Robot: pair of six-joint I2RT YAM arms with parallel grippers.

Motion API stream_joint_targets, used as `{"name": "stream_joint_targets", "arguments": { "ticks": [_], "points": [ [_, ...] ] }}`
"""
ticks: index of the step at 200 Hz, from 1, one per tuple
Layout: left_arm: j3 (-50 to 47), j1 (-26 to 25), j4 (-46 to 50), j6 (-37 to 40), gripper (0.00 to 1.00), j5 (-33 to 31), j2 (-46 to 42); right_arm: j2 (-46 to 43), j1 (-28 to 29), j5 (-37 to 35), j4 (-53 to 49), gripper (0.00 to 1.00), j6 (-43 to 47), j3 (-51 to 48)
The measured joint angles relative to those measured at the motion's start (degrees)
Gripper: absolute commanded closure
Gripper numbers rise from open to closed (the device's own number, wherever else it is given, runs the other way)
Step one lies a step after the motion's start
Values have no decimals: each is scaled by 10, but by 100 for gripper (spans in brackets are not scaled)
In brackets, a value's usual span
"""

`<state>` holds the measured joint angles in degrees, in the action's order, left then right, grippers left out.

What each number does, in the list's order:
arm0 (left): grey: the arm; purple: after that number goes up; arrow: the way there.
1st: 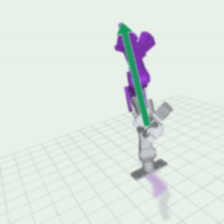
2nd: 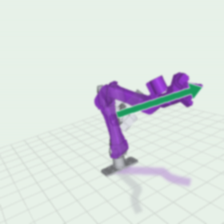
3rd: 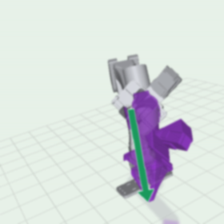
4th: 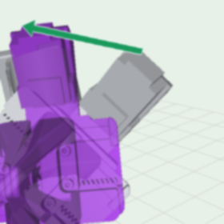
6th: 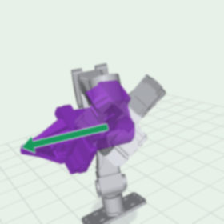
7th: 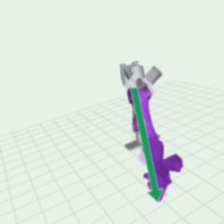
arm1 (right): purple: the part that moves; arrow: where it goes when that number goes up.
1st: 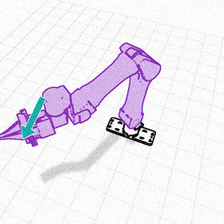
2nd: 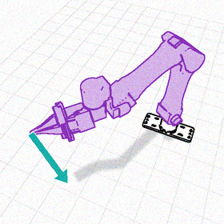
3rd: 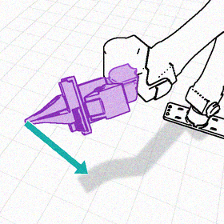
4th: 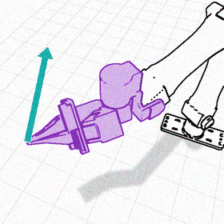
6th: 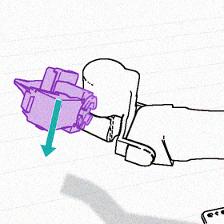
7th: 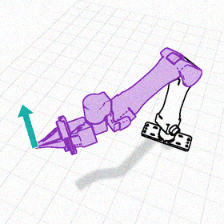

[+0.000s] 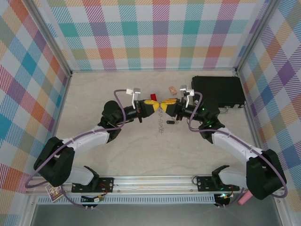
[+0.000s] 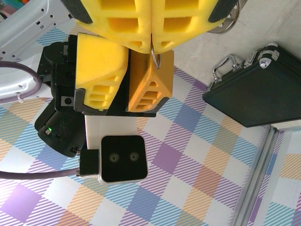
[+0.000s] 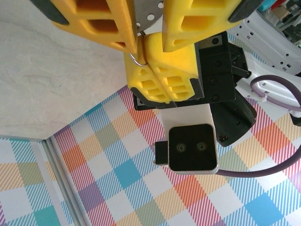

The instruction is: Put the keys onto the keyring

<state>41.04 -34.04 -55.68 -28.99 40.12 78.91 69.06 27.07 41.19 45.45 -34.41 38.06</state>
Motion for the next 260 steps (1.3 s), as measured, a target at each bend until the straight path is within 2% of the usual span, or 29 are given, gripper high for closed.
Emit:
{"name": "stream_joint_targets", "arguments": {
  "ticks": [114, 227, 260],
  "points": [
    [0, -4, 0, 0, 100, -1, 1, -27, 2, -49, -36, 71, 21, 0],
    [0, -3, -1, 0, 100, -2, 1, 24, -1, 20, -17, 86, 3, 18],
    [0, -3, -1, -2, 100, -2, 1, 28, -4, 31, -14, 84, 1, 20]
  ]
}}
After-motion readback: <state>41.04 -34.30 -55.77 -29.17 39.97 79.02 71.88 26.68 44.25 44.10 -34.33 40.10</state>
